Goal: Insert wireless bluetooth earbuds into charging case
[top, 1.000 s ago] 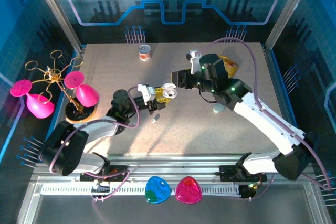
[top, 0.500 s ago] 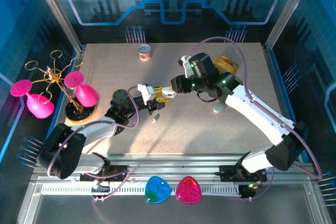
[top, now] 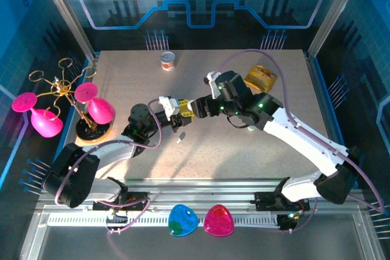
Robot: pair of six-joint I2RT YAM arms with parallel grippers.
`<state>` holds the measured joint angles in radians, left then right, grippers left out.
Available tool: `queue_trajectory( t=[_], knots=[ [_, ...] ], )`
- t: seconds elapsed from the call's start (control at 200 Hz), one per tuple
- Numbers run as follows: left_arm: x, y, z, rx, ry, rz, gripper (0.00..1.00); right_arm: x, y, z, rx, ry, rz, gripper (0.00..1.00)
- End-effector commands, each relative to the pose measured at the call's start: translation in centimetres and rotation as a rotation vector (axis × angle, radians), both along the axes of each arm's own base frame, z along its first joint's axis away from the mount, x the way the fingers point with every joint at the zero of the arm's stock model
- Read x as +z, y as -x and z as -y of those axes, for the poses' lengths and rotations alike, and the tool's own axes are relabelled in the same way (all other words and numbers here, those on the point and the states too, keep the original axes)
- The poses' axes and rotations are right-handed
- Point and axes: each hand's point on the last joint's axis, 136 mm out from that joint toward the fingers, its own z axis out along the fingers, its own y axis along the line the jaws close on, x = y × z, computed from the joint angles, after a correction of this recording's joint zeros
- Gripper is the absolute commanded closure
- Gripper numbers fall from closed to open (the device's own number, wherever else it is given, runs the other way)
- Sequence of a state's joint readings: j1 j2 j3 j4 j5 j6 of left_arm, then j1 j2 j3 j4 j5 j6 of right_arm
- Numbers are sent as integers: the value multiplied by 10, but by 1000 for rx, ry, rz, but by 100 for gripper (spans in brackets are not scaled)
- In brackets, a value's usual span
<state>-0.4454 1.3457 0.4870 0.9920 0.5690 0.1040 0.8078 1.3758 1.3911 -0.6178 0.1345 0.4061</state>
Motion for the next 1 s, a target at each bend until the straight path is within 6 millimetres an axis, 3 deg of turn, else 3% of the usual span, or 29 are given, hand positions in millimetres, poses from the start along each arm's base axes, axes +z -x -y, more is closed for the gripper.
queue_trajectory(
  t=[0.0, 0.3, 0.58, 0.755, 0.845, 0.905, 0.996],
  knots=[
    [15, -3, 2, 5, 28, 33, 76, -9, -6, -8, -19, 32, 8, 18],
    [14, -2, 2, 7, 31, 28, 76, -26, -11, -29, 16, 36, -28, 18],
    [17, -2, 1, 13, 33, 45, 75, -42, -14, -33, 0, 46, -100, 34],
    [16, -3, 1, 14, 30, 43, 73, -37, -13, -31, 0, 43, -99, 51],
    [15, -4, 1, 21, 28, 41, 64, -32, -14, -25, -16, 45, -79, 52],
    [13, -5, 0, 28, 21, 39, 45, -32, -18, -19, -35, 47, -69, 52],
    [8, -3, -2, 35, -2, 34, 25, -33, -28, -6, -83, 39, -58, 52]
  ],
)
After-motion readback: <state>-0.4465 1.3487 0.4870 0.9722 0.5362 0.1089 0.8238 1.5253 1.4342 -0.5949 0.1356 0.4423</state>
